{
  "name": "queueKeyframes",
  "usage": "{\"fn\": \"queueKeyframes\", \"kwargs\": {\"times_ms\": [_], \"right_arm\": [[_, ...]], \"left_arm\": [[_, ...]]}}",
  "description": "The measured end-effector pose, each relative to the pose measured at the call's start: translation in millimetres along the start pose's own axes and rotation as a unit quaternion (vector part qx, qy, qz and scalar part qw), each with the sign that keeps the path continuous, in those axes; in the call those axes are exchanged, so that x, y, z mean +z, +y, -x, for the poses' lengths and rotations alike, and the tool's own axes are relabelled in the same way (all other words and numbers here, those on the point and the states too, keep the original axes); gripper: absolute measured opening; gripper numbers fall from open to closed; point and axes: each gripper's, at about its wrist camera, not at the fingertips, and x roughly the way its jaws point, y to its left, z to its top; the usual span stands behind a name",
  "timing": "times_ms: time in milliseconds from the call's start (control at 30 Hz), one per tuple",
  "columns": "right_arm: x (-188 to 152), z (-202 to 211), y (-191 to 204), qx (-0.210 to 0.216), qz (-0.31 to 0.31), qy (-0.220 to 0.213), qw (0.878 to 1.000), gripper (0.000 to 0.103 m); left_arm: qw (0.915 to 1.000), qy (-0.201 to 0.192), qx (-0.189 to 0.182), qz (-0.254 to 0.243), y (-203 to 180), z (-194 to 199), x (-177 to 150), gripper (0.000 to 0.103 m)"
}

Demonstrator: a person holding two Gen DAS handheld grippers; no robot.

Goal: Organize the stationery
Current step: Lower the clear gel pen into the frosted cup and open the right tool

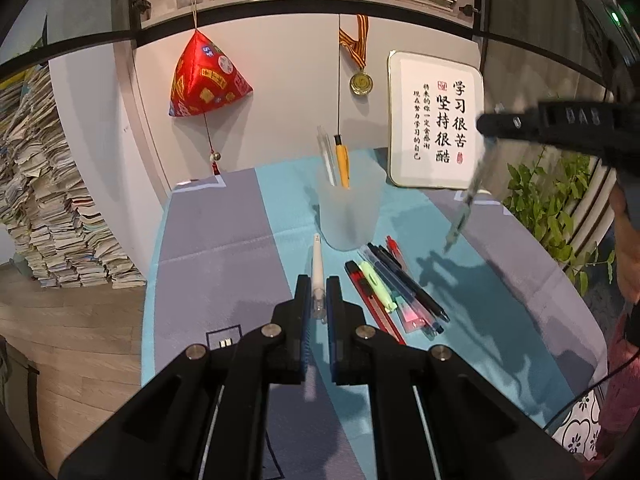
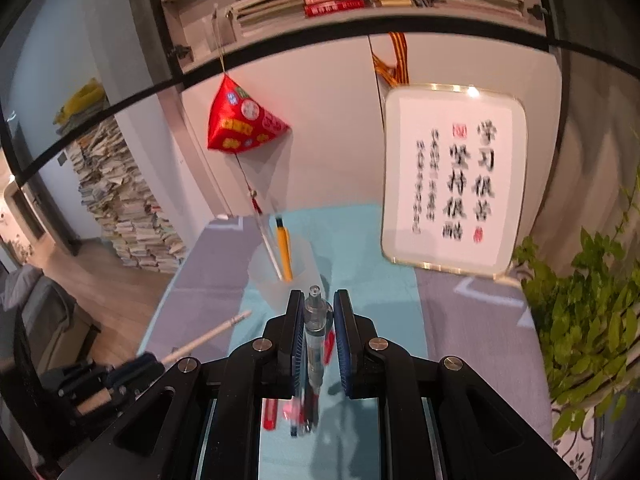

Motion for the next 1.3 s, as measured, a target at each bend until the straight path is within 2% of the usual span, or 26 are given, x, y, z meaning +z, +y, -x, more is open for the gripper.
{"fn": "queueKeyframes", "kwargs": {"times_ms": [233,400,633,867,1300], "right_arm": [[40.2,0.1,21.1,0.012,0.020,-0.043,0.999,0.016],[63.6,-25.1,31.7,0.001,0.024,-0.050,0.998,0.016],[67.1,-77.5,25.6,-0.015,0.009,-0.022,1.000,0.016],[54.4,-120.4,19.5,-0.028,0.011,0.037,0.999,0.016],[42.7,-147.9,13.0,-0.017,0.000,0.083,0.996,0.016]], "left_arm": [[0.9997,-0.022,0.003,-0.006,0.9,15.6,8.4,0.006],[0.9996,-0.027,0.006,-0.005,5.9,22.5,7.3,0.006],[0.9993,-0.035,0.012,-0.003,13.4,32.4,9.0,0.006],[0.9992,-0.038,0.014,0.001,17.9,34.6,10.3,0.006],[0.9992,-0.040,0.009,-0.003,15.4,36.7,11.0,0.006]]}}
